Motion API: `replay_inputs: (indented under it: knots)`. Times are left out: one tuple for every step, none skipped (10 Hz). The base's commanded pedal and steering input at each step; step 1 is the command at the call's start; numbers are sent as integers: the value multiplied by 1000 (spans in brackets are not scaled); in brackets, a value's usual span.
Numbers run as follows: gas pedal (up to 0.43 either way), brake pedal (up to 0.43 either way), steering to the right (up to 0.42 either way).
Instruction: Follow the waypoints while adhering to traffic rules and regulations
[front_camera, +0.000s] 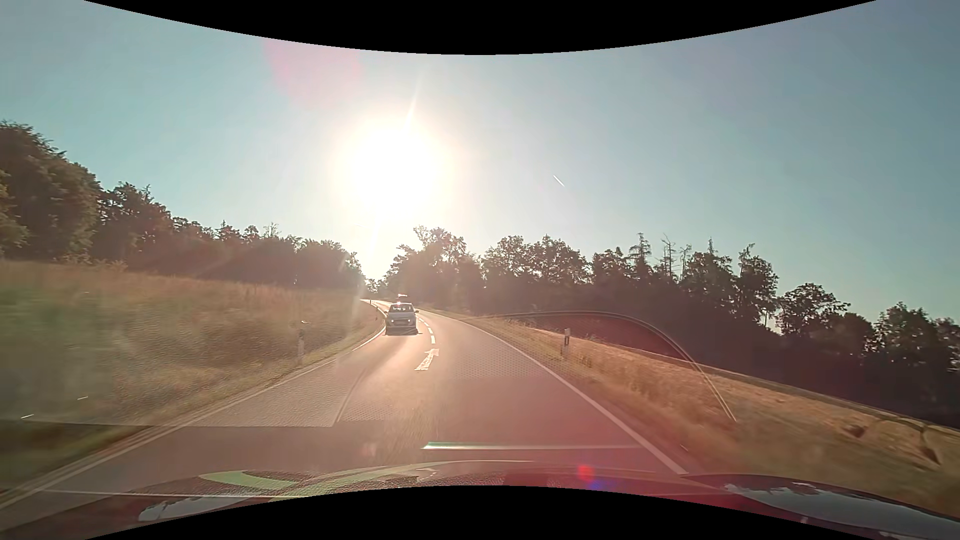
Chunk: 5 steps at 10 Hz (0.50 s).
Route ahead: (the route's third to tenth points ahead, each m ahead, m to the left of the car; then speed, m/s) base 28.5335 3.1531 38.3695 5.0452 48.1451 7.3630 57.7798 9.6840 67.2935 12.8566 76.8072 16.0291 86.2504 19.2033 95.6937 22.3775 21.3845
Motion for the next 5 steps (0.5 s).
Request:
replay_inputs:
  knots:
    - [429, 0, -30]
    - [429, 0, -32]
    - [429, 0, -34]
    - [429, 0, -37]
    - [429, 0, -38]
